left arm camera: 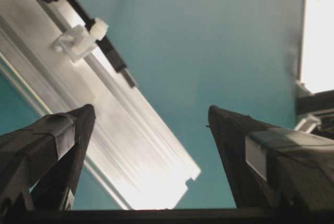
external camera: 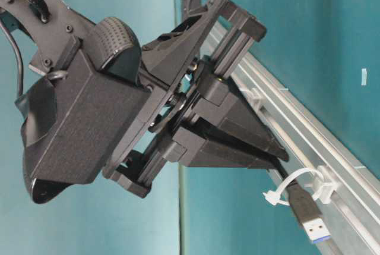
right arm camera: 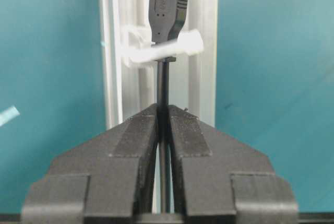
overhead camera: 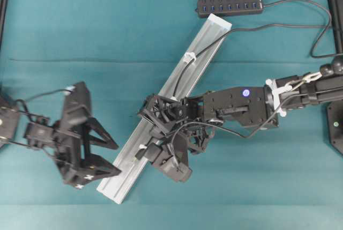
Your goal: Pass the USB cable through three rings with both arms.
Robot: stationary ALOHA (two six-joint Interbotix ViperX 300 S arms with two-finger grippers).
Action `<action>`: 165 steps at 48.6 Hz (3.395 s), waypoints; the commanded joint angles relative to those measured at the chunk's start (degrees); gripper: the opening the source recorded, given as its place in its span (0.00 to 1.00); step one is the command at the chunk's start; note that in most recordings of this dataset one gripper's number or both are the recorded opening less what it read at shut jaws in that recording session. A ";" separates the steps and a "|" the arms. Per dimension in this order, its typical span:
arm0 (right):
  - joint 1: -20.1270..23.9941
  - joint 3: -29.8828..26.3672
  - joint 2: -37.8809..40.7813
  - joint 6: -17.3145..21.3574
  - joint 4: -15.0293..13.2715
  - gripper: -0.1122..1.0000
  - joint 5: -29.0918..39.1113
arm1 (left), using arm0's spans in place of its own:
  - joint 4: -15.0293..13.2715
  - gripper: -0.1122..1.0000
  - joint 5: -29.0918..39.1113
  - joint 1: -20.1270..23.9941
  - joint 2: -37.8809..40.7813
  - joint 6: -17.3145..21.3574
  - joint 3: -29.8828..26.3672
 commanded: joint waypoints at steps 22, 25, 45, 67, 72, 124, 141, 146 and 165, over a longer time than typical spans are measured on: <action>0.62 -0.79 0.35 0.35 0.88 0.20 -1.23 | 0.00 0.95 -6.86 3.69 7.91 -0.09 -3.08; 0.62 -0.79 0.35 0.35 0.88 0.20 -1.23 | 0.00 0.95 -7.29 4.31 8.88 -0.09 -3.60; 0.53 -0.79 0.35 0.35 0.79 0.20 -0.97 | 0.00 0.91 -7.73 2.72 12.13 -5.98 -4.75; 0.26 -0.70 0.35 0.35 0.88 0.20 -0.97 | 0.00 0.74 -7.21 2.20 13.97 -6.94 -7.21; 0.26 -0.53 0.26 0.35 0.88 0.20 -0.88 | 0.00 0.50 -6.06 2.20 14.24 -6.94 -7.82; 0.00 0.00 -0.79 0.35 0.88 0.46 -0.62 | 0.00 0.20 -0.18 2.20 13.97 -9.32 -8.53; -1.32 0.09 -1.76 4.48 0.88 0.85 -0.62 | 0.00 0.20 0.00 1.14 13.01 -9.40 -8.26; -2.55 0.62 -3.25 7.12 0.79 0.85 -0.97 | 0.00 0.20 0.44 -0.18 11.69 -9.58 -7.21; -6.15 5.01 -9.05 12.48 0.79 0.85 -1.32 | 0.00 0.20 0.62 -1.93 7.56 -16.08 -3.78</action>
